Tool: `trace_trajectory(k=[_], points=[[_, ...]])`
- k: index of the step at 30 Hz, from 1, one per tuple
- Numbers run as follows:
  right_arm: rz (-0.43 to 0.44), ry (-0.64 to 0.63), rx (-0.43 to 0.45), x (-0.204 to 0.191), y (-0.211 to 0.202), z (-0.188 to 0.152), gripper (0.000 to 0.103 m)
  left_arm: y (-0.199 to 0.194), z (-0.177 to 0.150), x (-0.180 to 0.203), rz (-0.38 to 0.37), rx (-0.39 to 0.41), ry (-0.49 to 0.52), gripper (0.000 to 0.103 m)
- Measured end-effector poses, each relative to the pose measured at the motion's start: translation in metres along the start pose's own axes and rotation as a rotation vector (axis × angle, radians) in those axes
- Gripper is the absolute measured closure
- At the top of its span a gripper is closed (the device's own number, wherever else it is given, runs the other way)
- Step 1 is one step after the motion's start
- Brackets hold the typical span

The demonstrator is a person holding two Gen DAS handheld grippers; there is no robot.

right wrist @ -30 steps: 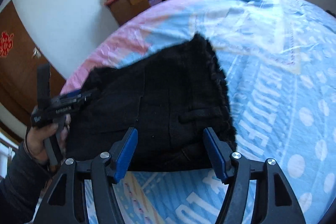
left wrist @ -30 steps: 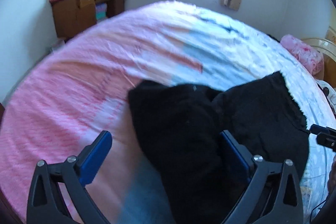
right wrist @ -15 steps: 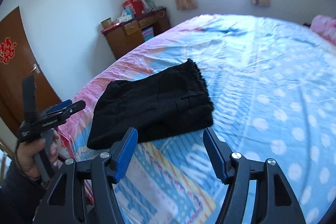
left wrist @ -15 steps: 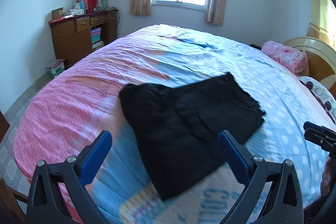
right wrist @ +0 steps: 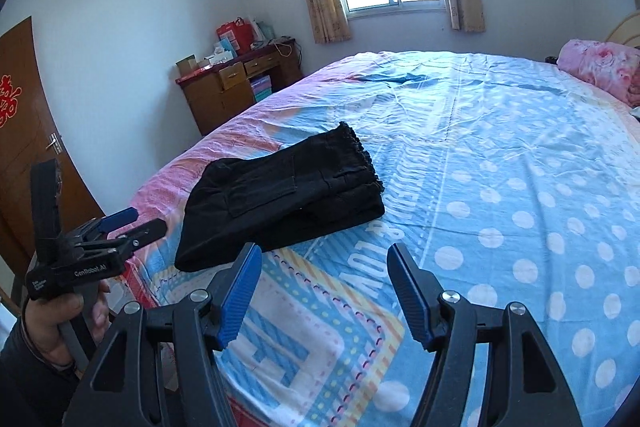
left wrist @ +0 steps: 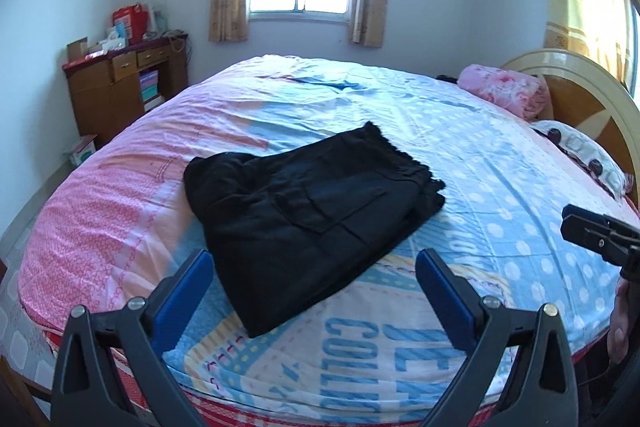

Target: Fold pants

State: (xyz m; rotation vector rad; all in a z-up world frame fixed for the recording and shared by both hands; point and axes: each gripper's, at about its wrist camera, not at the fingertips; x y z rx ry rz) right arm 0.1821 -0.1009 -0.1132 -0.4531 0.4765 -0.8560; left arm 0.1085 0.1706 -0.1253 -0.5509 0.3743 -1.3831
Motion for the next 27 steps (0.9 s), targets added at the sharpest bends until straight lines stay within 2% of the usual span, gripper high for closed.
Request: trace_trajectory(k=[14, 27], points=[[-0.047, -0.016, 0.040, -0.018, -0.028, -0.007, 0.036, -0.020, -0.004, 0.020, -0.056, 0.030, 0.019, 0.000], [-0.072, -0.049, 0.083, -0.032, -0.052, -0.009, 0.036, -0.041, 0.002, 0.028, -0.051, 0.073, 0.034, 0.000]])
Point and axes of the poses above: each gripper's, at about its wrist camera, not at the fingertips, and y roughly the way its jaws point, x to its right, z to its top, and after that the axes turned 1 degree about z, right-handed
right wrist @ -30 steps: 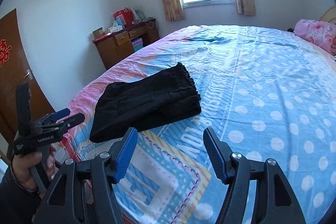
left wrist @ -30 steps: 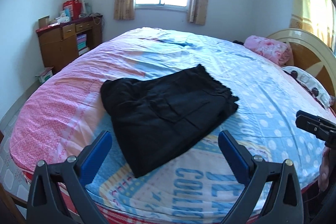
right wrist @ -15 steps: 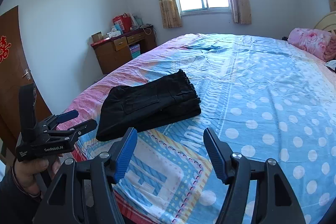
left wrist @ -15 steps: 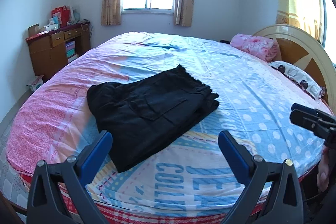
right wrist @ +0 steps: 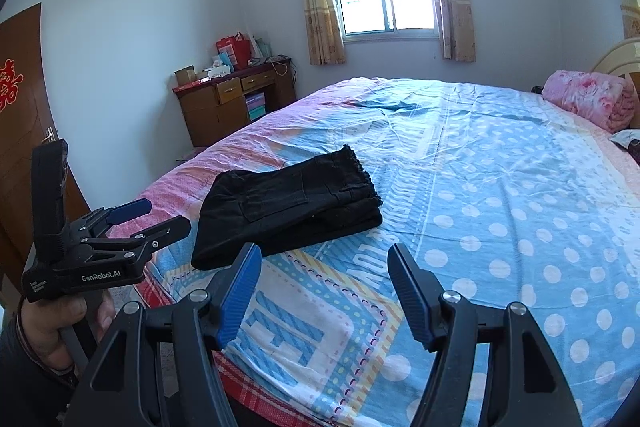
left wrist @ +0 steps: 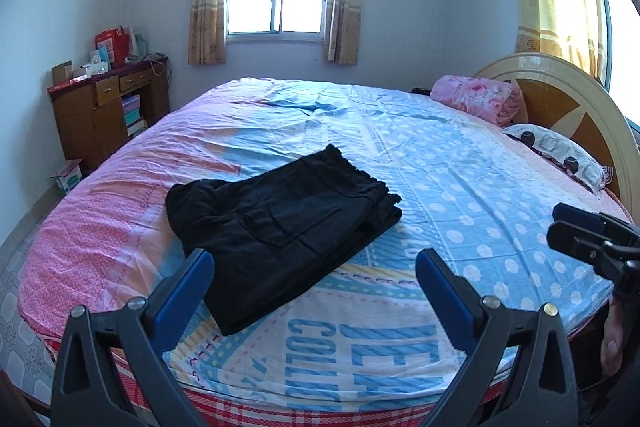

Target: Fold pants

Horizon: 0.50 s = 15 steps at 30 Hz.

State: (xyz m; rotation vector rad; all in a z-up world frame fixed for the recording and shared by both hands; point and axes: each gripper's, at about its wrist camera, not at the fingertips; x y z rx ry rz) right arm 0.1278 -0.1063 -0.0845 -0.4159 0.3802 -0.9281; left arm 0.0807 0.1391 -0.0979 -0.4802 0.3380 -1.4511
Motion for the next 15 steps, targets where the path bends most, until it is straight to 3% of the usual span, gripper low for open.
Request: trace_trajectory(k=[8, 15], points=[[-0.001, -0.004, 0.014, -0.0033, -0.0052, 0.0020, 0.036, -0.0033, 0.0018, -0.0021, 0.002, 0.010, -0.006, 0.000], [0.001, -0.020, 0.009, -0.0083, -0.0043, 0.0019, 0.035, -0.0030, 0.0025, 0.0000, 0.063, 0.007, 0.019, 0.000]])
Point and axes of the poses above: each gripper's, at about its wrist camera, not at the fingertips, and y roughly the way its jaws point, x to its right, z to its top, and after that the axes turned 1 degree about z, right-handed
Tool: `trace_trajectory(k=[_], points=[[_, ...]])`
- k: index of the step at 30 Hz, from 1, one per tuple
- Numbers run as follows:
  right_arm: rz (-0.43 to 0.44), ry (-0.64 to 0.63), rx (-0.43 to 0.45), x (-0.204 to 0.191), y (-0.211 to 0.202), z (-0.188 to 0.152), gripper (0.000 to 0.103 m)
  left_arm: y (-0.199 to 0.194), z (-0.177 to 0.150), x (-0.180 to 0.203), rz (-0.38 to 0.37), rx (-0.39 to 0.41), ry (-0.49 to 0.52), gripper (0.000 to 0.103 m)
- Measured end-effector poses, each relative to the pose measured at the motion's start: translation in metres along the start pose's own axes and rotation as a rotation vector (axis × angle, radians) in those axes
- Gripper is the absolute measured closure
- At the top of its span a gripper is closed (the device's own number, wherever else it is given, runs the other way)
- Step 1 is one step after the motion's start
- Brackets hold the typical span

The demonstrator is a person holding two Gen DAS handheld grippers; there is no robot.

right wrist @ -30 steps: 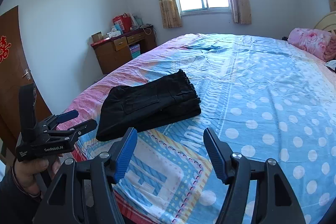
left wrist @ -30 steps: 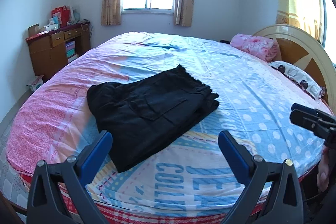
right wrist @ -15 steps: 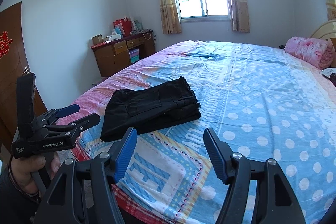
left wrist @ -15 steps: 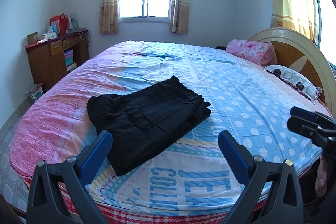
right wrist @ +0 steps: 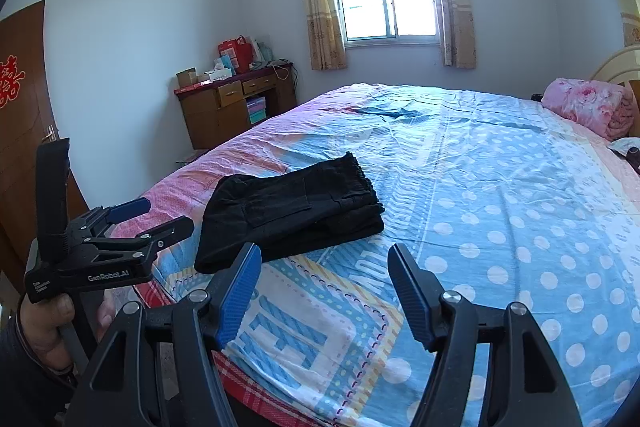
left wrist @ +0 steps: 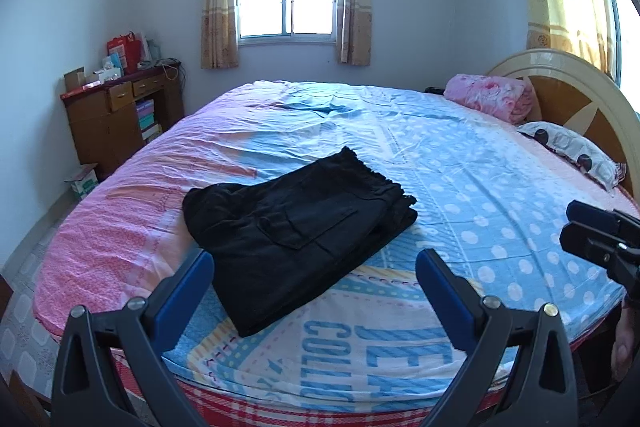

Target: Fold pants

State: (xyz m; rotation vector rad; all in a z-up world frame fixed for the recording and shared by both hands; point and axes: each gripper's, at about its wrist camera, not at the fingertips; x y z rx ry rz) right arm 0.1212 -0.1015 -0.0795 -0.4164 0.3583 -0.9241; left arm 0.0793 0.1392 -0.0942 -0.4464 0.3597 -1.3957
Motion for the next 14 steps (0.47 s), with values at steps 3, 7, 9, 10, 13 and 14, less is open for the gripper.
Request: trace_trajectory(k=[3, 7, 9, 10, 13, 14], points=[[0.001, -0.010, 0.004, -0.0026, -0.0014, 0.0007, 0.035, -0.0011, 0.0007, -0.0016, -0.002, 0.003, -0.008, 0.000], [0.002, -0.013, 0.005, -0.0049, -0.0022, 0.0008, 0.035, -0.0043, -0.0002, -0.0048, -0.017, 0.023, -0.017, 0.000], [0.003, -0.016, 0.004, -0.0049, -0.0021, 0.0004, 0.035, -0.0054, -0.0008, -0.0048, -0.023, 0.031, -0.016, 0.000], [0.003, -0.018, 0.003, -0.0052, -0.0018, 0.0000, 0.035, -0.0055, -0.0008, -0.0041, -0.020, 0.033, -0.010, 0.000], [0.005, -0.023, -0.001, -0.0067, -0.0015, -0.0007, 0.035, -0.0059, -0.0012, -0.0014, -0.031, 0.034, -0.001, 0.000], [0.005, -0.025, -0.002, -0.0066, -0.0014, -0.0008, 0.035, -0.0056, -0.0011, 0.0002, -0.042, 0.029, 0.005, 0.000]])
Point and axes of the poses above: each gripper's, at about its wrist camera, not at the fingertips, and y roughly the way its jaws point, x to its right, z to its top, and after that the axes turned 1 degree about z, right-handed
